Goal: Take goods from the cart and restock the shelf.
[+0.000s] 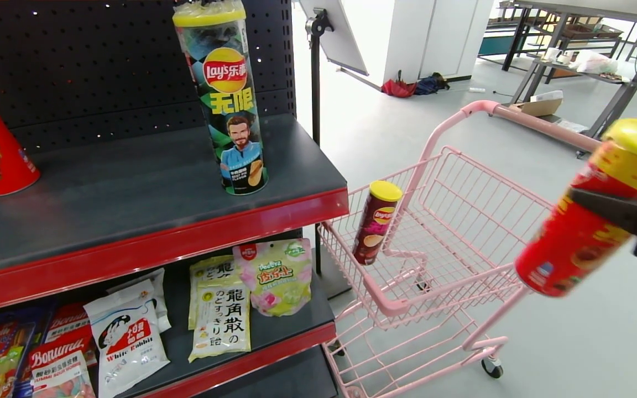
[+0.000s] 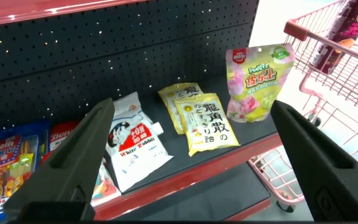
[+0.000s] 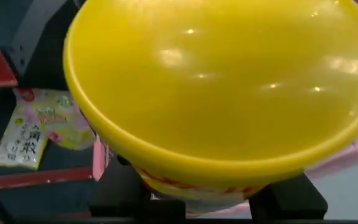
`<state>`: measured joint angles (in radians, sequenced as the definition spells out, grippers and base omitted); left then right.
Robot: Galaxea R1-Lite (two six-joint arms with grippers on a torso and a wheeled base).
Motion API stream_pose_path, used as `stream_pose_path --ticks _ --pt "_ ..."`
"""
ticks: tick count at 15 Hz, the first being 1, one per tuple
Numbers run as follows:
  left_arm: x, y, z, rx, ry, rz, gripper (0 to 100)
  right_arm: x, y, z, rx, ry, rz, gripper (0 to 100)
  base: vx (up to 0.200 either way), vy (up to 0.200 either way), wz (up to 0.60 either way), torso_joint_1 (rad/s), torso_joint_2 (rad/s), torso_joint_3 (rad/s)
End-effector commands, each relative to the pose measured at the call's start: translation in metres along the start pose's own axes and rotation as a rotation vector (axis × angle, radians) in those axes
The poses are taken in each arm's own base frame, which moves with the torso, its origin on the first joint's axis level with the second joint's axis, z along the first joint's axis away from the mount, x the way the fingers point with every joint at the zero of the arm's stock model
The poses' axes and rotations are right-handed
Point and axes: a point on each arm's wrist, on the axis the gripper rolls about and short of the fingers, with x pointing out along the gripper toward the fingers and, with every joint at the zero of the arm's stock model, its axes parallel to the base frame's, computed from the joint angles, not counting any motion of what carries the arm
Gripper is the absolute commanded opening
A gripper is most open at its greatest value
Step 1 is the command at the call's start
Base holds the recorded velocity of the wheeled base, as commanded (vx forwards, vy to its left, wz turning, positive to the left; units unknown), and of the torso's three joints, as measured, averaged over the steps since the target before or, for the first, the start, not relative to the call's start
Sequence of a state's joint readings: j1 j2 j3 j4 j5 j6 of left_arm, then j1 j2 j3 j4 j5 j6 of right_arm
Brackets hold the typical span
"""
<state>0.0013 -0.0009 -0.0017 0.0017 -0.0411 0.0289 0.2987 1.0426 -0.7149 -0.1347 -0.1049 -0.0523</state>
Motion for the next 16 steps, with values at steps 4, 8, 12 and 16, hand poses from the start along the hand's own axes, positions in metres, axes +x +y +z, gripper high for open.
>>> stream_pose_path --ticks 4,8,12,16 --pt "0.0 0.0 0.0 0.0 0.001 0.0 100 -0.139 -0.009 -0.079 -0.008 0.008 -0.191 0 0.0 0.0 0.0 0.0 0.0 0.0" --pt "0.0 0.0 0.0 0.0 0.001 0.0 100 -0.142 -0.01 -0.073 -0.025 -0.011 -0.199 0 0.0 0.0 0.0 0.018 -0.06 -0.041" --pt "0.0 0.0 0.0 0.0 0.001 0.0 100 -0.14 -0.01 -0.072 -0.047 -0.003 -0.194 0 0.0 0.0 0.0 0.155 -0.46 -0.303" --pt "0.0 0.0 0.0 0.0 0.001 0.0 100 -0.135 -0.01 -0.071 -0.049 0.018 -0.183 0 0.0 0.0 0.0 0.213 -0.57 -0.362"
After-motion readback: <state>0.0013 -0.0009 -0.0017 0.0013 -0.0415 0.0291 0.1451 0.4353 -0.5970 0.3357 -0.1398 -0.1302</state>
